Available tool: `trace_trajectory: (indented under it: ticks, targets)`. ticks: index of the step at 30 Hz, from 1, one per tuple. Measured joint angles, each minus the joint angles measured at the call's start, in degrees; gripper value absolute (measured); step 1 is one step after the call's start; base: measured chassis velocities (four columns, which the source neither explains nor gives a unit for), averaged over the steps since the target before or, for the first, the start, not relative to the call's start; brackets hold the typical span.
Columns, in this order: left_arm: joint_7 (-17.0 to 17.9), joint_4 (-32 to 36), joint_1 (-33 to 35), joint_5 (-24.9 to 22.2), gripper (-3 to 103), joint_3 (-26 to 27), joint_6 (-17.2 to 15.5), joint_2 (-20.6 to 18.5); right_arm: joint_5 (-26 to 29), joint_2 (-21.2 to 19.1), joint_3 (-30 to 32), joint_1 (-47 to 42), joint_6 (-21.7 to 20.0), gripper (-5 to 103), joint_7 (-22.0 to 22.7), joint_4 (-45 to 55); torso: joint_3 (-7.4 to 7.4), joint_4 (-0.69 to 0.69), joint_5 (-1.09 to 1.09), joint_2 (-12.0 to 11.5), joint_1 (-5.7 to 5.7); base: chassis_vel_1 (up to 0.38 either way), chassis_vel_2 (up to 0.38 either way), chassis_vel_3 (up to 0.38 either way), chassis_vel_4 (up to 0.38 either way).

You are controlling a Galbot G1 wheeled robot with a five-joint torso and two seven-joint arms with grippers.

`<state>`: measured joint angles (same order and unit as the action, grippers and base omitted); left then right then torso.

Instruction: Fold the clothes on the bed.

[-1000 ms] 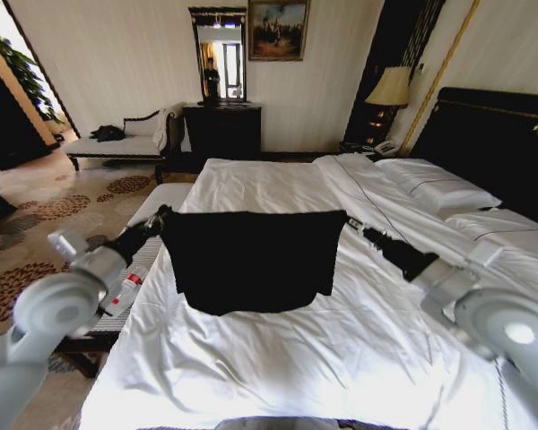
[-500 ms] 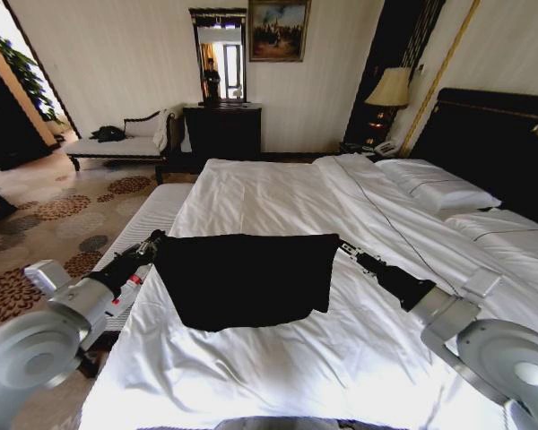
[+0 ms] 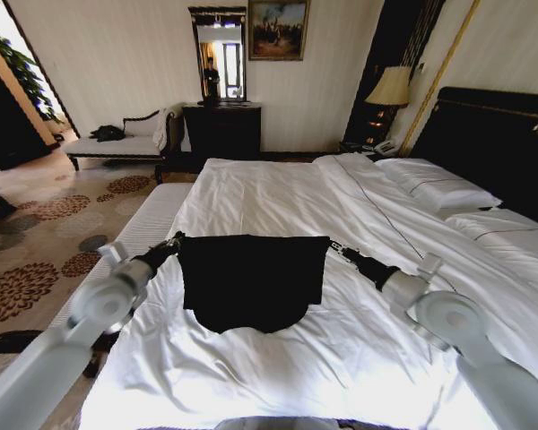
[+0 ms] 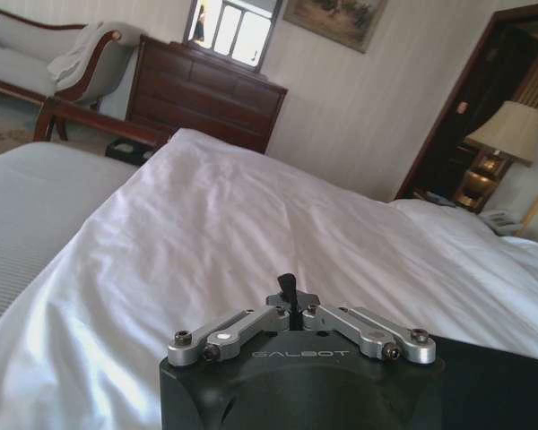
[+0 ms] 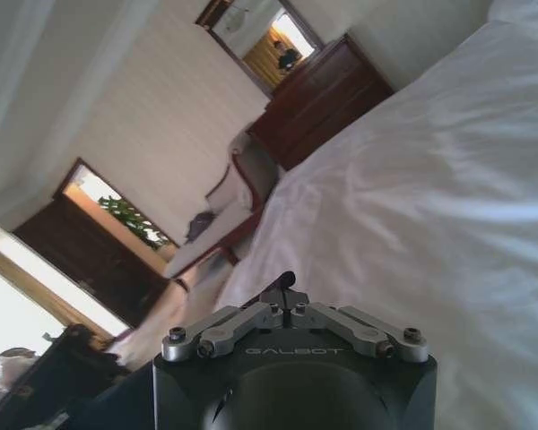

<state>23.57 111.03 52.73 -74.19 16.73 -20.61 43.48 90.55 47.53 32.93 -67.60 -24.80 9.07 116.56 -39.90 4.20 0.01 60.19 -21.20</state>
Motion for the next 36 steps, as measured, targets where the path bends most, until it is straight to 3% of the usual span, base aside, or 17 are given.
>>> trace_trajectory:
  ticks: [1,6,10,15,22,36]
  targets:
    - [0.00,0.00,0.00,0.00,1,0.00,0.00,0.00,0.00,0.00,0.00,0.00,0.00,0,0.00,0.00,0.00,0.00,0.00,0.00,0.00,0.000,0.000,0.000,0.000]
    - [-1.29,-11.45,-8.15,3.98,1,-8.75,0.61,7.22,-5.56,2.00,-7.43,8.85,1.73,0,-3.33,-10.47,-0.01,0.00,-0.01,-0.01,-0.01,0.000,0.000,0.000,0.000]
    - [-1.74,-16.44,-11.84,5.49,1,-11.57,0.88,10.09,-6.83,2.35,-10.08,11.83,2.15,0,-4.27,-14.06,0.00,-0.01,0.00,-0.01,-0.01,0.000,0.000,0.000,0.000]
    - [-3.28,-28.22,-20.26,9.02,1,-16.13,1.68,16.06,-9.04,3.52,-15.68,19.34,3.40,0,-6.51,-25.05,0.00,0.01,0.02,-0.01,-0.01,0.000,0.000,0.000,0.000]
    - [-4.82,-39.36,-25.52,12.05,1,-17.37,2.86,20.66,-11.87,5.82,-20.64,27.54,5.11,0,-9.05,-35.52,0.00,0.00,-0.01,-0.01,-0.02,0.000,0.000,0.000,0.000]
    - [-6.58,-49.92,-29.83,17.08,1,-15.25,4.29,26.76,-15.28,8.95,-24.96,34.17,7.99,0,-12.61,-47.53,0.01,0.01,-0.01,0.00,-0.01,0.000,0.000,0.000,0.000]
